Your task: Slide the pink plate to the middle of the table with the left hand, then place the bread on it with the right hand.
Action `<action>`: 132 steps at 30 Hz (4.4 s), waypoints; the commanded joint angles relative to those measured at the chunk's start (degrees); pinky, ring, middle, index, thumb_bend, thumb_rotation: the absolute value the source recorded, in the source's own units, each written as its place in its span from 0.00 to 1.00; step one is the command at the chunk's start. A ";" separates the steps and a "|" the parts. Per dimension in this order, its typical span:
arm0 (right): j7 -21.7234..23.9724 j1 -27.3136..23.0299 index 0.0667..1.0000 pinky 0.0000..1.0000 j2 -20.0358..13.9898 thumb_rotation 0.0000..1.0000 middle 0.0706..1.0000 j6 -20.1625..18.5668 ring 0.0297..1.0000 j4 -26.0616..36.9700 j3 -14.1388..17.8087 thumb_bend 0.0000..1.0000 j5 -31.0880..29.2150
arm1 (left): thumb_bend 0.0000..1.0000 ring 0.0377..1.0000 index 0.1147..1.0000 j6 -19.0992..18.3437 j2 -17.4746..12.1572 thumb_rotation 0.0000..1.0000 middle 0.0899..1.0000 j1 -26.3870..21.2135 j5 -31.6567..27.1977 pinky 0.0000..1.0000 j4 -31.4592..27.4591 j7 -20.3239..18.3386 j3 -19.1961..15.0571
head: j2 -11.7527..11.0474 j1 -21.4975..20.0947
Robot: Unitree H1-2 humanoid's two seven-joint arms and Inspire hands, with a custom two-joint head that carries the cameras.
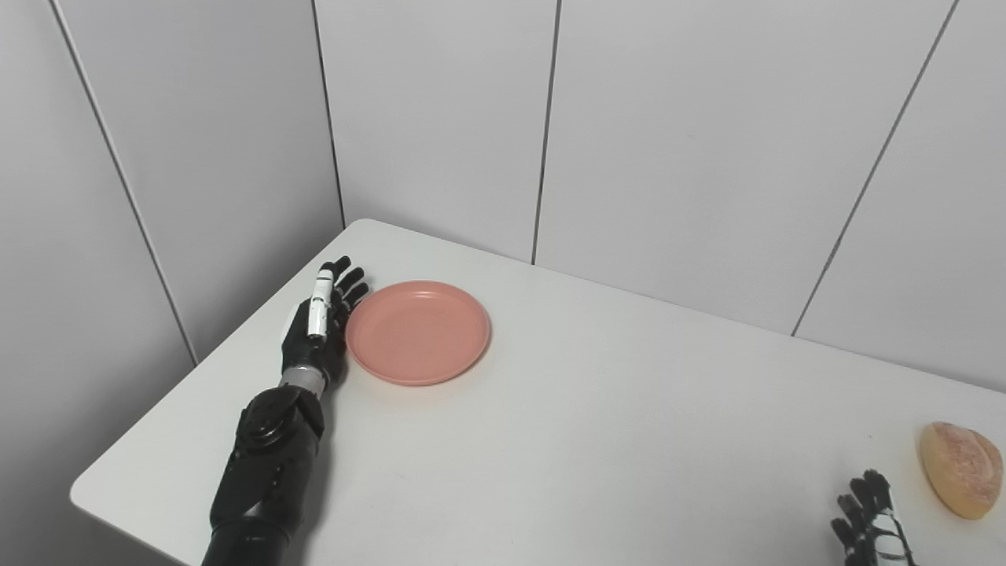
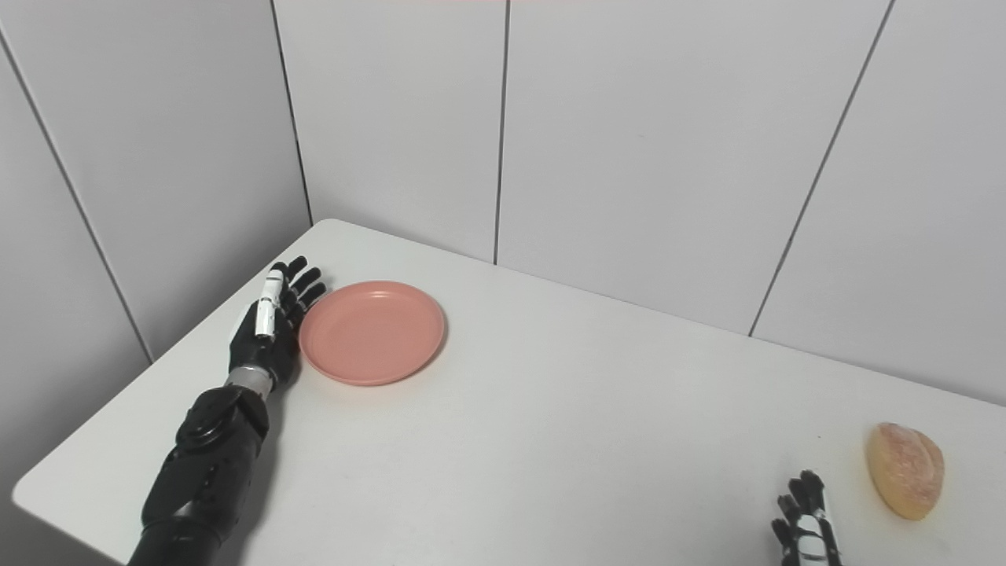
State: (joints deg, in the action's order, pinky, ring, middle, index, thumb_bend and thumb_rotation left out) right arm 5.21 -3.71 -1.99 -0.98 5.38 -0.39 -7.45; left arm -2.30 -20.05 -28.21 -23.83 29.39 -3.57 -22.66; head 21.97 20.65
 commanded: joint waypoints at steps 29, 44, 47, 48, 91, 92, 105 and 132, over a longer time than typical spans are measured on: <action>-0.27 -0.86 0.98 0.99 0.82 1.00 0.98 1.74 0.97 0.81 -0.76 0.15 1.84 | 0.39 0.86 0.83 -1.82 5.21 1.00 0.86 -3.17 1.64 0.86 1.16 -2.79 6.61 | 2.51 -4.93; -1.14 -0.94 0.97 0.98 2.59 1.00 0.97 1.31 0.96 -0.04 -1.01 0.21 2.87 | 0.36 0.87 0.84 -4.22 9.53 1.00 0.86 -0.32 2.35 0.88 -3.13 -3.71 10.13 | 3.15 -8.50; -1.12 -0.96 0.98 0.98 2.70 1.00 0.98 1.65 0.96 -0.08 -1.15 0.22 3.14 | 0.36 0.86 0.83 -4.20 10.58 1.00 0.85 -0.25 2.90 0.88 -2.98 -3.88 10.75 | 3.36 -9.09; -1.21 -0.96 0.98 0.98 2.77 1.00 0.97 1.75 0.96 -0.10 -1.22 0.21 3.34 | 0.37 0.86 0.83 -4.13 10.84 1.00 0.85 -0.16 3.19 0.88 -3.05 -4.04 11.13 | 3.36 -9.09; -4.62 -1.56 0.95 0.91 6.03 1.00 0.95 -3.48 0.93 4.59 -4.15 0.24 9.01 | 0.38 0.88 0.85 -13.02 22.70 1.00 0.88 7.10 7.21 0.89 -19.50 -2.41 20.81 | 11.26 -22.21; -4.69 -1.65 0.95 0.91 6.10 1.00 0.95 -3.30 0.93 4.40 -4.18 0.24 9.06 | 0.38 0.88 0.85 -12.70 22.90 1.00 0.88 7.32 7.29 0.89 -19.45 -2.45 20.95 | 11.37 -22.63; -5.38 -2.05 0.95 0.91 6.72 1.00 0.94 -3.59 0.92 4.16 -4.83 0.23 10.71 | 0.39 0.89 0.86 -11.65 22.86 1.00 0.88 9.18 7.18 0.89 -19.16 -3.61 21.02 | 12.08 -27.63; -8.92 -6.30 0.90 0.81 4.14 0.99 0.90 -11.09 0.88 13.67 -3.96 0.44 26.99 | 0.39 0.90 0.86 -8.02 22.46 1.00 0.89 11.03 5.27 0.92 -18.28 -5.61 18.78 | 8.97 -40.08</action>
State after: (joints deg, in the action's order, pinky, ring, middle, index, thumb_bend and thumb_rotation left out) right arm -3.10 -7.78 2.62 -11.13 16.88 -4.34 17.63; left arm -9.14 2.62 -19.02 -18.80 10.18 -9.78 -3.63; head 30.94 -19.49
